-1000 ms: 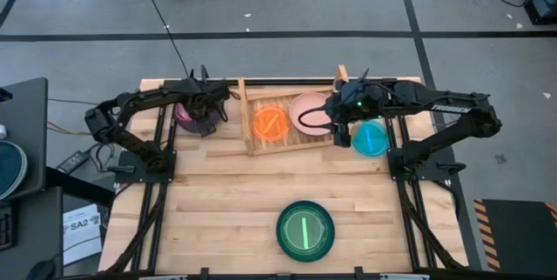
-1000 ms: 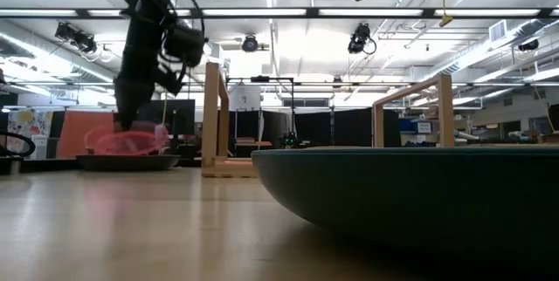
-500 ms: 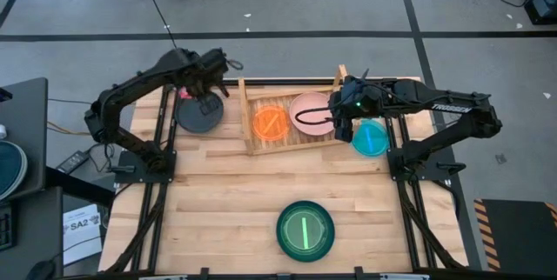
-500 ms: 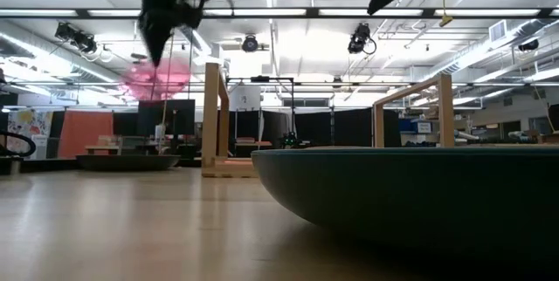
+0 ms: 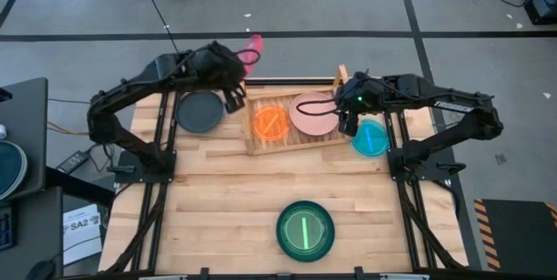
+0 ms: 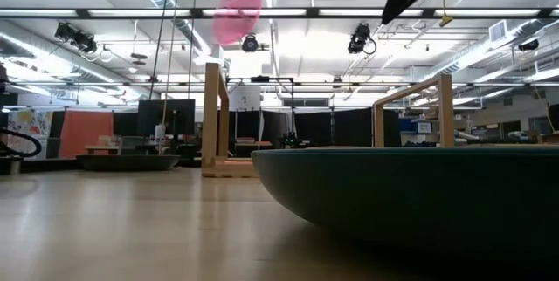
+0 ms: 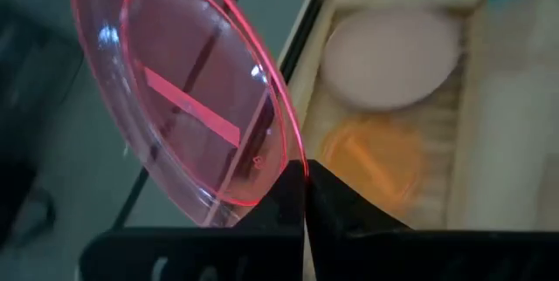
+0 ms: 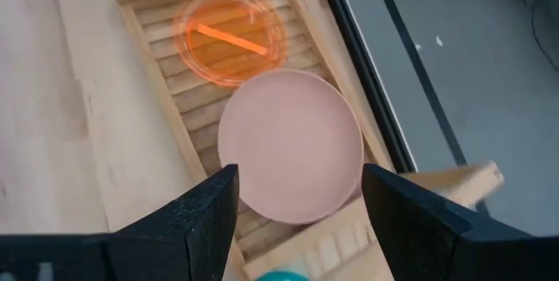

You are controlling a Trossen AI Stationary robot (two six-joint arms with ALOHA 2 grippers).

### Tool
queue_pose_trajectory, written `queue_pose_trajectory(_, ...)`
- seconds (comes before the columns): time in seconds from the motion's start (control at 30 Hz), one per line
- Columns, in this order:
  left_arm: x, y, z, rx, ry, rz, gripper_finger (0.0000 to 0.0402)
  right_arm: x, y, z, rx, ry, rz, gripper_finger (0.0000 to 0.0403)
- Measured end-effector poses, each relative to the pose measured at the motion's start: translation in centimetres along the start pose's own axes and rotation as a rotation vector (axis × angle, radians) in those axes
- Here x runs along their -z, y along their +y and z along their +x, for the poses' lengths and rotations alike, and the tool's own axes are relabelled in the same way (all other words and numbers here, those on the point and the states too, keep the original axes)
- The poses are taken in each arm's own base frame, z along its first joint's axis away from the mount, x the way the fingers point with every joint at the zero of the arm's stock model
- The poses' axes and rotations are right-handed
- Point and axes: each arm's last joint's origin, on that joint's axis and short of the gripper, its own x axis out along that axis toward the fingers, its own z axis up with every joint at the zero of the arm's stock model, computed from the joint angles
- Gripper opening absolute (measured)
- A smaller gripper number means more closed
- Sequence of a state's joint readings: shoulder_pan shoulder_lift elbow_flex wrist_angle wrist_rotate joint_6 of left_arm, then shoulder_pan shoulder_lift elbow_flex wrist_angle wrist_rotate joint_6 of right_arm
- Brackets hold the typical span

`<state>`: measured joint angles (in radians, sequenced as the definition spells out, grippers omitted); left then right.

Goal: Place and stack plates onto a shelf
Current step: Stack the small pink plate on top of the small orange plate on the shelf

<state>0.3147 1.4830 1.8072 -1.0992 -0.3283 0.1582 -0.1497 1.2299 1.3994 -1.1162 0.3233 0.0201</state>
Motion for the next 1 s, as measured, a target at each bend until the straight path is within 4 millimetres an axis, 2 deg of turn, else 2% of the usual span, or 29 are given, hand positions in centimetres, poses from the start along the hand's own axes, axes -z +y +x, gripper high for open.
queue_pose_trajectory(0.13,-1.3,-2.9,0.6,0.057,-0.07,0.056,0.0002,0.6,-0.7,-0.5,0.013,0.016,0.04,0.0248)
queue_pose_trajectory(0.3,-2.0,-6.7,2.3,0.134,-0.048,0.138,0.0002,1.3,-1.4,-1.3,0.028,0.026,0.093,0.0248)
queue_pose_trajectory(0.6,-1.7,-13.4,8.1,0.209,0.094,0.325,0.0003,1.7,-1.9,-2.3,0.033,-0.003,0.116,0.0248)
queue_pose_trajectory(0.77,-0.3,-15.3,11.9,0.22,0.243,0.419,0.0004,1.8,-1.9,-2.3,0.033,-0.002,0.115,0.0248)
queue_pose_trajectory(1.0,1.8,-15.9,15.8,0.214,0.45,0.476,0.0005,1.8,-1.9,-2.3,0.033,0.003,0.113,0.0248)
